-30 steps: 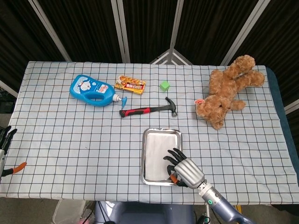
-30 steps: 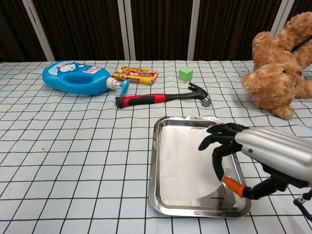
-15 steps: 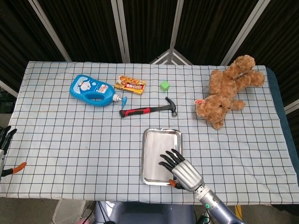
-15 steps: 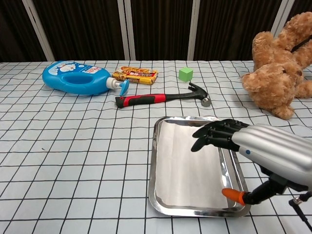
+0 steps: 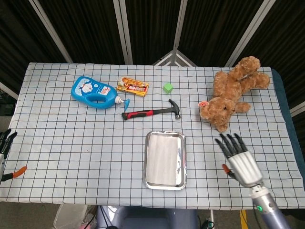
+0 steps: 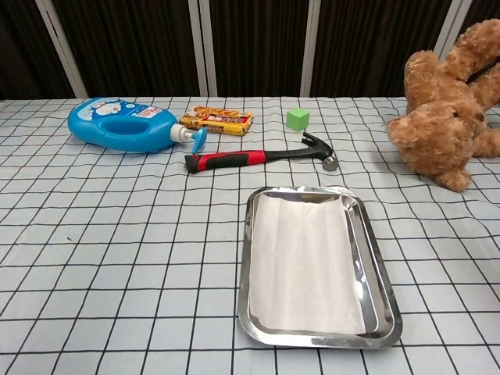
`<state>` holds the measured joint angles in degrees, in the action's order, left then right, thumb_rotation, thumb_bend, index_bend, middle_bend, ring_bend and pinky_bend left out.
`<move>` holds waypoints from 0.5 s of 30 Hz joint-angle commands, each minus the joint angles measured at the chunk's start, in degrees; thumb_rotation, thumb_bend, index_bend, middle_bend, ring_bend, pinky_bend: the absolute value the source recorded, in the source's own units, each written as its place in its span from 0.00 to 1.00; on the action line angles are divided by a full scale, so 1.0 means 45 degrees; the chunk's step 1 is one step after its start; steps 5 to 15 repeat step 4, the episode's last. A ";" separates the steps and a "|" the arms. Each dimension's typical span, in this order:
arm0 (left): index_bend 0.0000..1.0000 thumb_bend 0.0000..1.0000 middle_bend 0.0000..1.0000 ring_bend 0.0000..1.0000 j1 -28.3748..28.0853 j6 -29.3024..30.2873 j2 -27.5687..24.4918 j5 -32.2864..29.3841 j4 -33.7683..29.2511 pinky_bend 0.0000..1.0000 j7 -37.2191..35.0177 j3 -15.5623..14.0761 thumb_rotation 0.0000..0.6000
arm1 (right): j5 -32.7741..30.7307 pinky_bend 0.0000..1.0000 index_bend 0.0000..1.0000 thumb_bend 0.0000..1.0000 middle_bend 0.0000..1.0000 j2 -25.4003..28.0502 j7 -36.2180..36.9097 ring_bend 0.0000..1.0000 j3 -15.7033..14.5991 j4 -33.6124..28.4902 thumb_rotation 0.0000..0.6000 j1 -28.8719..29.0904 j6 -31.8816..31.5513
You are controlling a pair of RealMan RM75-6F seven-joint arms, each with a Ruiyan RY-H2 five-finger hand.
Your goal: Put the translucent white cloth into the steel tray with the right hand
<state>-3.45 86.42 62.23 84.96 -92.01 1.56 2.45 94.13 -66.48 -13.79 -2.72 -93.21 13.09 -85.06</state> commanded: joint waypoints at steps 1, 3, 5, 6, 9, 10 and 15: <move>0.00 0.00 0.00 0.00 0.0030 0.0095 0.0038 0.0054 -0.0009 0.00 0.0082 -0.0002 1.00 | -0.0735 0.00 0.00 0.37 0.00 0.0739 0.1061 0.00 -0.0133 0.0682 1.00 -0.0992 -0.0788; 0.00 0.00 0.00 0.00 0.0050 0.0156 0.0055 0.0089 -0.0010 0.00 0.0112 -0.0004 1.00 | -0.0983 0.00 0.00 0.37 0.00 0.0903 0.1343 0.00 -0.0073 0.0710 1.00 -0.1163 -0.0882; 0.00 0.00 0.00 0.00 0.0061 0.0184 0.0063 0.0108 -0.0008 0.00 0.0122 -0.0009 1.00 | -0.1092 0.00 0.00 0.37 0.00 0.0975 0.1461 0.00 -0.0027 0.0727 1.00 -0.1225 -0.0921; 0.00 0.00 0.00 0.00 0.0061 0.0184 0.0063 0.0108 -0.0008 0.00 0.0122 -0.0009 1.00 | -0.1092 0.00 0.00 0.37 0.00 0.0975 0.1461 0.00 -0.0027 0.0727 1.00 -0.1225 -0.0921; 0.00 0.00 0.00 0.00 0.0061 0.0184 0.0063 0.0108 -0.0008 0.00 0.0122 -0.0009 1.00 | -0.1092 0.00 0.00 0.37 0.00 0.0975 0.1461 0.00 -0.0027 0.0727 1.00 -0.1225 -0.0921; 0.00 0.00 0.00 0.00 0.0061 0.0184 0.0063 0.0108 -0.0008 0.00 0.0122 -0.0009 1.00 | -0.1092 0.00 0.00 0.37 0.00 0.0975 0.1461 0.00 -0.0027 0.0727 1.00 -0.1225 -0.0921; 0.00 0.00 0.00 0.00 0.0061 0.0184 0.0063 0.0108 -0.0008 0.00 0.0122 -0.0009 1.00 | -0.1092 0.00 0.00 0.37 0.00 0.0975 0.1461 0.00 -0.0027 0.0727 1.00 -0.1225 -0.0921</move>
